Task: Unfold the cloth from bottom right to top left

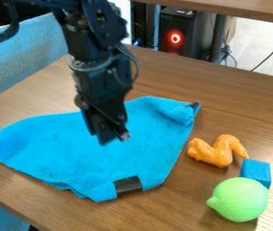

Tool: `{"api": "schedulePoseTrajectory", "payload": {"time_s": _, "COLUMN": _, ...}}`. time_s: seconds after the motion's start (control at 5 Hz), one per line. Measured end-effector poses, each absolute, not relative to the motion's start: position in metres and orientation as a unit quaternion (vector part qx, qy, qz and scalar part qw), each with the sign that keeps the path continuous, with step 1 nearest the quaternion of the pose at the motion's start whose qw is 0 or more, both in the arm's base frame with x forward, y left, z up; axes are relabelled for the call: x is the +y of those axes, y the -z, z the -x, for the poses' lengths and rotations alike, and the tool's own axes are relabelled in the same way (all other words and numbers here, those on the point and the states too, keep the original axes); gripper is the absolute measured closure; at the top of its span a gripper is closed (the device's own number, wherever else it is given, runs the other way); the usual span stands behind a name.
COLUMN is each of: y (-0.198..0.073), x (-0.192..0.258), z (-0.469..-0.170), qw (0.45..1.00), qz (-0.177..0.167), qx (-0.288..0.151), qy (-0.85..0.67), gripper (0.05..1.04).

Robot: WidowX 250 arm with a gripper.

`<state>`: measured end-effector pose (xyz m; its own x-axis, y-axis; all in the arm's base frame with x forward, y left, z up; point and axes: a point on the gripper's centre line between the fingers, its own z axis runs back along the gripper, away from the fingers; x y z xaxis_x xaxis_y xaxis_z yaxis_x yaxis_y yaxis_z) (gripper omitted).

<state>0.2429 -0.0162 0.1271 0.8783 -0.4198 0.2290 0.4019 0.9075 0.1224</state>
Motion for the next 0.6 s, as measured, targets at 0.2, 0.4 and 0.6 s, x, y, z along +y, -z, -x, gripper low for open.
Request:
{"api": "schedulePoseTrajectory", "payload": {"time_s": 0.2, "y": -0.109, "x": -0.034, "z": -0.228, "qw": 0.956, "qz": -0.059, "qx": -0.119, "qy": 0.262, "gripper": 0.320}}
{"api": "schedulePoseTrajectory", "payload": {"time_s": 0.4, "y": -0.093, "x": -0.036, "z": -0.225, "qw": 0.953, "qz": -0.079, "qx": -0.104, "qy": 0.272, "gripper": 0.085}}
{"api": "schedulePoseTrajectory", "payload": {"time_s": 0.6, "y": -0.082, "x": -0.038, "z": -0.227, "qw": 0.954, "qz": -0.086, "qx": -0.088, "qy": 0.273, "gripper": 0.082}}
